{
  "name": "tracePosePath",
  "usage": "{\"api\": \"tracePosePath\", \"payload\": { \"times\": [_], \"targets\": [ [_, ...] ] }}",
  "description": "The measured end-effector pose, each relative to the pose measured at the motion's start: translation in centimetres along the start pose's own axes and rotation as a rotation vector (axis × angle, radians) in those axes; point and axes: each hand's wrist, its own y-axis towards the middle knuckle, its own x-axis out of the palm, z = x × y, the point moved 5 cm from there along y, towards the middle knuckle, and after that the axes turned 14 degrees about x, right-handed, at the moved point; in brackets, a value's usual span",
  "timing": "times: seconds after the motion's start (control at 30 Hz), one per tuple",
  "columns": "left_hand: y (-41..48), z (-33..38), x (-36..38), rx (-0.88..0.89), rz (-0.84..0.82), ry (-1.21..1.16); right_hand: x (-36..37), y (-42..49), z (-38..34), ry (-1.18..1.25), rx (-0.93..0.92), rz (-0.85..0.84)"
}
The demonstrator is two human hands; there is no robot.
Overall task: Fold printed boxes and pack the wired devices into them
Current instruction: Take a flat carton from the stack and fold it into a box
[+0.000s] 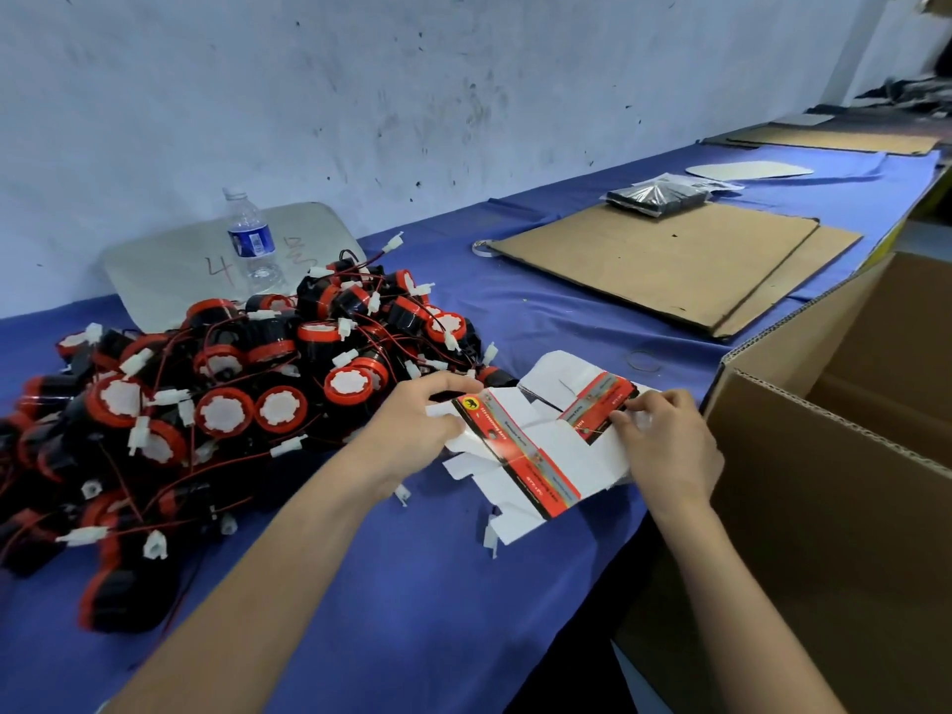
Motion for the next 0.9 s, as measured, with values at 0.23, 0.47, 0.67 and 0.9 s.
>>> {"api": "tracePosePath", "payload": {
  "times": [0.23, 0.47, 0.67, 0.9],
  "targets": [
    [0.3, -1.7, 1.6, -0.085, -0.087, 0.007, 0.2, 0.4, -1.0, 0.038, -0.149, -0.095],
    [0.2, -2.6, 1.8, -0.056, -0.064, 0.003, -0.2, 0.2, -1.5, -0.061, -0.363, -0.303],
    [-0.3, -2.2, 2.3, -0.010, -0.074, 0.090, 0.7, -0.6, -4.0, 0.190, -0.368, -0.531],
    [-1.2, -0.6, 4.9, 0.157, -0.288, 0.200, 2.2, 0.5, -5.1, 0.332, -0.197, -0.469]
  ]
}}
